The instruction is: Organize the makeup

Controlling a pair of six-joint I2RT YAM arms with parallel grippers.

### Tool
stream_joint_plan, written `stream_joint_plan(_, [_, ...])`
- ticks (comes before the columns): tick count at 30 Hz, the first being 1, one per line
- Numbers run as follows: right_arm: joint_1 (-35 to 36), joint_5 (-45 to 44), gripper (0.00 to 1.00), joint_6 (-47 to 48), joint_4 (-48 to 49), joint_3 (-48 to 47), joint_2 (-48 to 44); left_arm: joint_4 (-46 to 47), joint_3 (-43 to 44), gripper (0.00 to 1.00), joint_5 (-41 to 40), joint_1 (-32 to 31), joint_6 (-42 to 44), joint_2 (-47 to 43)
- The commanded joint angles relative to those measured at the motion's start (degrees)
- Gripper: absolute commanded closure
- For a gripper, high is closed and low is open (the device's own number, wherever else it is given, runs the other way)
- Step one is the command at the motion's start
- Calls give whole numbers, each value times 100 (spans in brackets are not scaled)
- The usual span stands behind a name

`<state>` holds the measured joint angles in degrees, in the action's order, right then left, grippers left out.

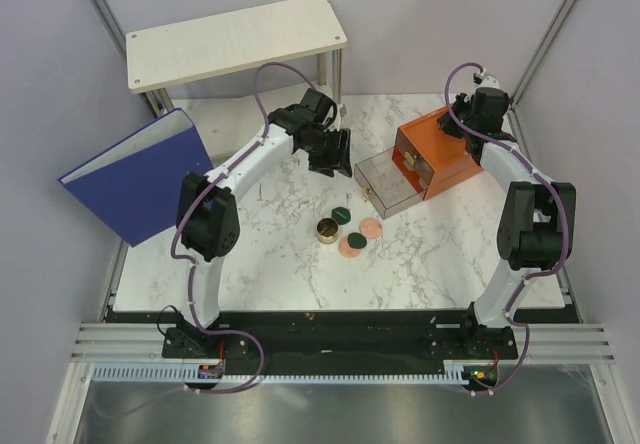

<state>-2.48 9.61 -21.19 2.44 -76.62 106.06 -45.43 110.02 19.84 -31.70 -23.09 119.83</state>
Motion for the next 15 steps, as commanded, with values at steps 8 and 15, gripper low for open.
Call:
stream_joint_plan(8, [46,-38,100,273,-2379,613,802,-1618,-402,28,-1597,-661,1000,-223])
stream_joint_plan(15, [37,-11,100,291,-2371,648,793,-1601,-946,25,-1641,-855,1052,-250])
